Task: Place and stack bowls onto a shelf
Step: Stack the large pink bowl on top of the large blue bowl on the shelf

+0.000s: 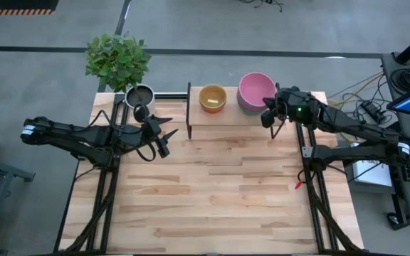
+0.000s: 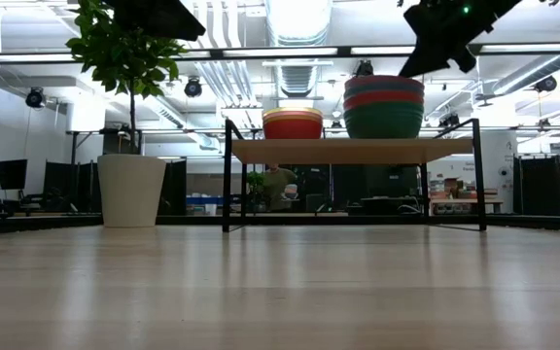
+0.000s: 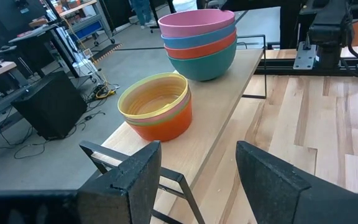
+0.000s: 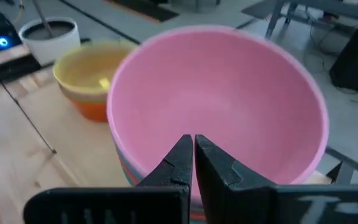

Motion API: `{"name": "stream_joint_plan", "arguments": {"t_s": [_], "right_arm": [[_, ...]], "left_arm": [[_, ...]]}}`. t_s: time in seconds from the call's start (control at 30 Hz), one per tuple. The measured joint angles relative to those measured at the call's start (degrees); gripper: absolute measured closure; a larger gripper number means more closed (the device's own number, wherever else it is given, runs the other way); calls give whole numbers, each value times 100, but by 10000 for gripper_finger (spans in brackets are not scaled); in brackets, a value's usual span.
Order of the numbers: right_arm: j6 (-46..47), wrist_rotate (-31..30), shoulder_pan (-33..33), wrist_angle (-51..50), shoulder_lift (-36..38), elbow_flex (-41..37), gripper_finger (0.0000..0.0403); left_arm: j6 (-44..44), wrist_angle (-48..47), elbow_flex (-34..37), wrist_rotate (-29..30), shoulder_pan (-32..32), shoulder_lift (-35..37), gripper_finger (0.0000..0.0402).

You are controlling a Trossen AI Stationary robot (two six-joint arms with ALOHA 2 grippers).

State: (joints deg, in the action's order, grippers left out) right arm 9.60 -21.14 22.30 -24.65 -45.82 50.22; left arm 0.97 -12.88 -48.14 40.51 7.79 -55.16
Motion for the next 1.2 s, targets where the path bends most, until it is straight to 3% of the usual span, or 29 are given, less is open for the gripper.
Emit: {"name": "stream_joint_plan", "arguments": {"t_s": [0.37,0.8,1.2], "right_arm": [[-348,-199,2,277,-282,855,394],[-1496,-112,366,1758,-1927,1310,394],[-1261,1073,1286,2019,-2631,1572,394]], "left_arm": [[0,61,0,0,0,0,210],[15,59,0,0,-2,0,210],[24,-17,0,0,0,0,210]]}}
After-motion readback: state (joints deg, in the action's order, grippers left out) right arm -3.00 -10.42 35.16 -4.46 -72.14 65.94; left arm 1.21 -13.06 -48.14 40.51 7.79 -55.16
